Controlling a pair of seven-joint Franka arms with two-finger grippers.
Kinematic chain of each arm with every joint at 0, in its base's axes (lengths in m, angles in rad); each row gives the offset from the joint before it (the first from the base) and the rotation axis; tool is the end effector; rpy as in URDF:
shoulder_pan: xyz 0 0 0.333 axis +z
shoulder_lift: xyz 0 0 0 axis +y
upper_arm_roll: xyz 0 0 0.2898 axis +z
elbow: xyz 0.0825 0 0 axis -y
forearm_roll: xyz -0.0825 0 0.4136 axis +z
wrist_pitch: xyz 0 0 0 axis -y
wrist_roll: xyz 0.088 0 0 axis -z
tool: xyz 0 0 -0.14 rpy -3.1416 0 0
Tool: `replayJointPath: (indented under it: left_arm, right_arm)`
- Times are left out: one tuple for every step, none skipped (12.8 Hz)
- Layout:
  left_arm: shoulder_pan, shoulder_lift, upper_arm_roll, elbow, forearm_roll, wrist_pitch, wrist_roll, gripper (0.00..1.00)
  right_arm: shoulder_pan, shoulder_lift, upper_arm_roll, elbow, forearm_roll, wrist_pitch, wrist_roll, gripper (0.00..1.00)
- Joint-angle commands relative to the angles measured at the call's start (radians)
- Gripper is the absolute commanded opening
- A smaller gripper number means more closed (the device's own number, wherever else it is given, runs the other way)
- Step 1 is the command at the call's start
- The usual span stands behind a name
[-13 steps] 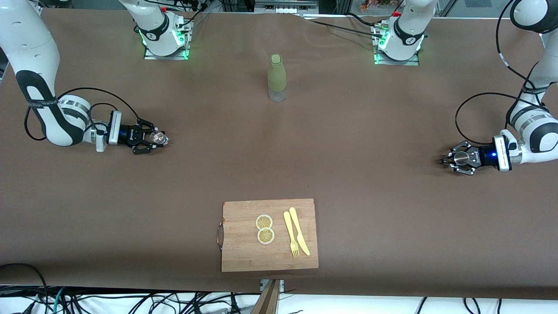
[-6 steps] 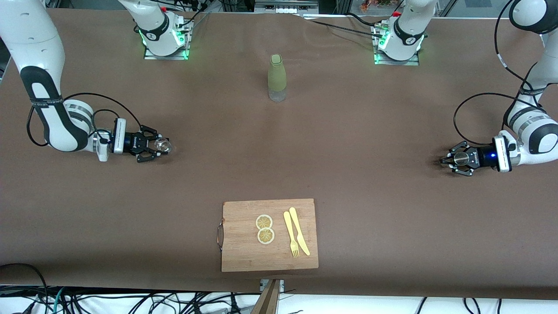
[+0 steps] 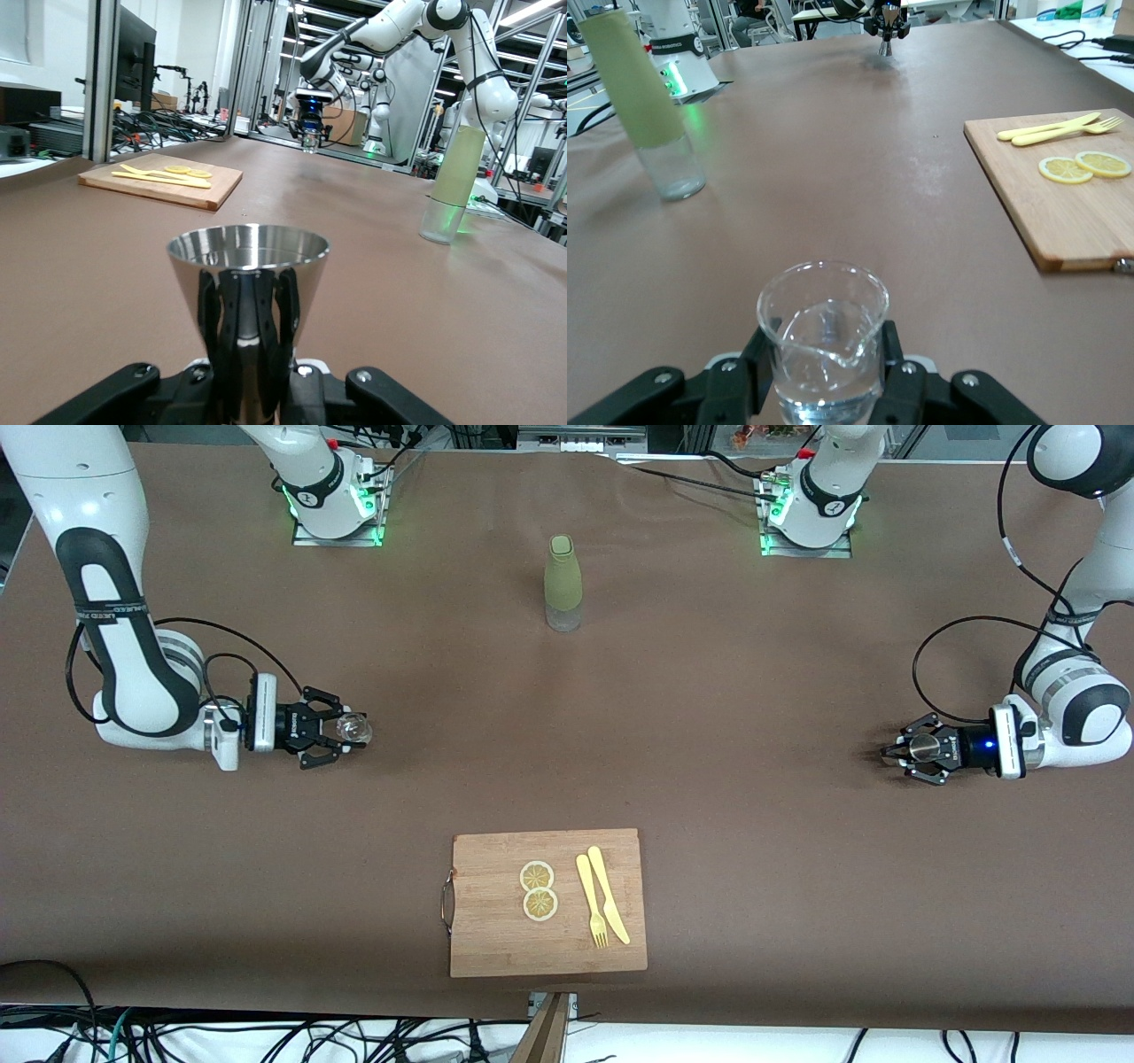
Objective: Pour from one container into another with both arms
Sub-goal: 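Lift the beaker and jigger, bringing both grippers together mid-table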
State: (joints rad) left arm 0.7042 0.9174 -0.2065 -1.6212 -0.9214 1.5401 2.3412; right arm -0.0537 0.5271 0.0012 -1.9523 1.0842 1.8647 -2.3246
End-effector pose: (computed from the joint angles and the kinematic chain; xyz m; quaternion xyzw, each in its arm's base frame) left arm 0.5585 0.1728 0.0602 0.6051 -0.4778 0.4090 0.4881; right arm 0.5774 0.0657 0.1370 -0.6085 -0.6175 -0.2983 0.3993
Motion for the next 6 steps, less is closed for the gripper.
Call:
replayJointPath:
  left_arm:
    - [-0.014, -0.017, 0.010, -0.003, -0.033, -0.015, 0.007, 0.00]
    - [-0.018, -0.017, 0.010, -0.003, -0.033, -0.015, 0.004, 0.00]
    - [-0.029, -0.015, 0.010, -0.002, -0.033, -0.017, 0.004, 0.00]
    - [-0.023, -0.015, 0.013, 0.000, -0.022, -0.024, 0.015, 0.00]
    - [-0.028, -0.015, 0.013, 0.004, -0.019, -0.032, 0.006, 0.00]
    - [-0.044, -0.012, 0.015, 0.006, -0.019, -0.031, 0.000, 0.00]
  right_arm:
    - [0.066, -0.048, 0.003, 0.029, -0.017, 0.045, 0.140, 0.29]
    - [0.086, -0.052, 0.011, 0.047, -0.017, 0.057, 0.187, 0.29]
    - [0.106, -0.053, 0.023, 0.067, -0.017, 0.080, 0.241, 0.29]
    - [0.129, -0.053, 0.029, 0.090, -0.017, 0.106, 0.290, 0.29]
    - [0.161, -0.053, 0.031, 0.108, -0.017, 0.128, 0.339, 0.29]
    - [0.190, -0.053, 0.031, 0.127, -0.017, 0.157, 0.385, 0.29]
